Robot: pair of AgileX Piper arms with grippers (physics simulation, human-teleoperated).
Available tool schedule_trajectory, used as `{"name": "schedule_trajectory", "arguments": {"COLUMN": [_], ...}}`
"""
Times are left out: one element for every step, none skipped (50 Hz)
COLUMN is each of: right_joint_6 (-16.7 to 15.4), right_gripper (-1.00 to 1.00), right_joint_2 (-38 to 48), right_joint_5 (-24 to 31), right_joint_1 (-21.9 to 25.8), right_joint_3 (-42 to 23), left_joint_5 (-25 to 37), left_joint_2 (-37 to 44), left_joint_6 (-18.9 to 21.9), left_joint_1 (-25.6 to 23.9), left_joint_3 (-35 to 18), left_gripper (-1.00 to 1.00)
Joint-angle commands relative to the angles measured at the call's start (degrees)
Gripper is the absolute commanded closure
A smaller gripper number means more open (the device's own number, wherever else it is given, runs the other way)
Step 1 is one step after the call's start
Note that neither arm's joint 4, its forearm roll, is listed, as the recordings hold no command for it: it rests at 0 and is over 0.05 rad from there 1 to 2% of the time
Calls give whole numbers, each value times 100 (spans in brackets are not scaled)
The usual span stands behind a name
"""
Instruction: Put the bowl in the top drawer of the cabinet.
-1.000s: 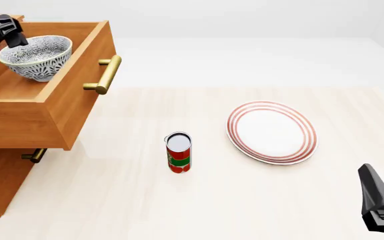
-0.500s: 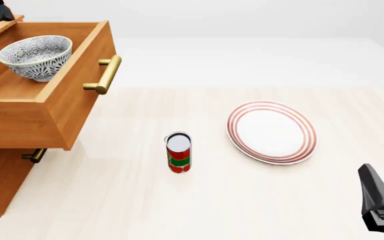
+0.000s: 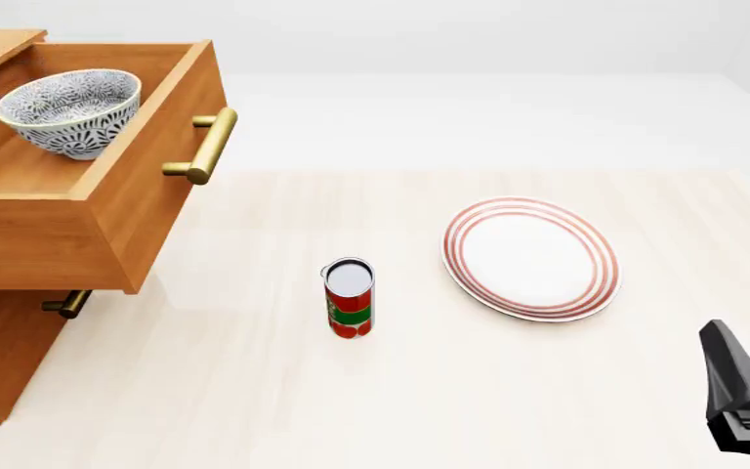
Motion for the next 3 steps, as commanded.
{"name": "schedule_trajectory", "arguments": {"right_joint_6": [-1, 0, 0], "right_gripper": [-100, -100, -100], "right_joint_2": [-3, -1, -1], "right_joint_5": [1, 1, 0], "right_joint_1": [0, -1, 0], "right_joint_3": [0, 0, 0], "left_joint_5": [368, 356, 351], "left_joint_2": [-768, -948, -1022], "left_joint_6": [-277, -388, -409], "left_joint_1": [-545, -682, -761], "left_joint_3": [-79, -8, 19], "left_gripper": [-100, -100, -100]}}
